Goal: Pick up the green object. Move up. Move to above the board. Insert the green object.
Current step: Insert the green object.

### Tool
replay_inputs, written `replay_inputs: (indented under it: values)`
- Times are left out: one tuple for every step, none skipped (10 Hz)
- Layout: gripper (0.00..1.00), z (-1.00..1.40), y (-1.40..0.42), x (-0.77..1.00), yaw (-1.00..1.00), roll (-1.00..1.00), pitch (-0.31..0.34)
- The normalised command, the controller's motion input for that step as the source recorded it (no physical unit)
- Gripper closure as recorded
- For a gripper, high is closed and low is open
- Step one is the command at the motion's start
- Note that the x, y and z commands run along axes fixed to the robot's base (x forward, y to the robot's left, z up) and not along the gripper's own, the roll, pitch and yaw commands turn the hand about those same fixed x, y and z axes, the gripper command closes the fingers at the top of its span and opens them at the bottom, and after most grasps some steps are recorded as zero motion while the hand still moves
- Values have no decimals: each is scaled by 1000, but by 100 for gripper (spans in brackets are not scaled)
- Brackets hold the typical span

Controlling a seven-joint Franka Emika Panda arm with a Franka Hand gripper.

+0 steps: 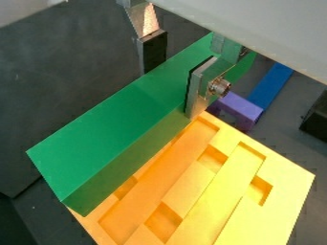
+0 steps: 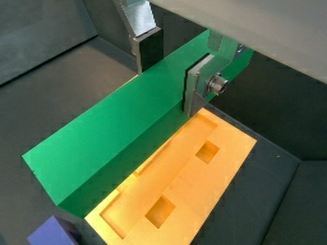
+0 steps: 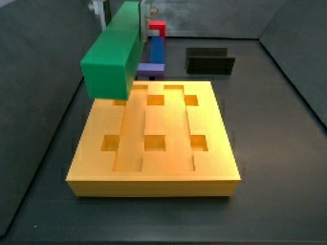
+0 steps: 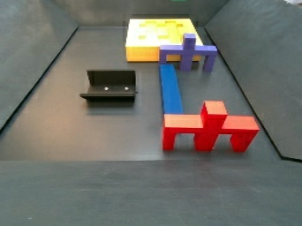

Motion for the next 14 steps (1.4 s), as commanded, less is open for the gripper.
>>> replay_inputs:
  values:
    - [100,-991,-29,49,0,30,-103]
    - [100,-851,-57,74,66,190,-71]
    - [100,-777,-20,60,63,239,-51]
    - [100,-609,-43,160,177,309,-44]
    - [100,-603,-60,129,351,281,-123]
    - [100,-694,-100,206,271,229,-123]
    - [100,-743,0,266,163,0,-224]
    - [100,-640,0,171,29,19,-277]
    - [100,-500,0,0,0,0,-339]
    - [100,-380,3,-66,-46,-30,-406]
    - [100,-329,0,-106,-126,0,-400]
    - [100,-329,-3,-69,-177,187,-270]
    - [100,-169,0,-151,-29,184,-196]
    - [100,-91,11,-123,0,187,-70]
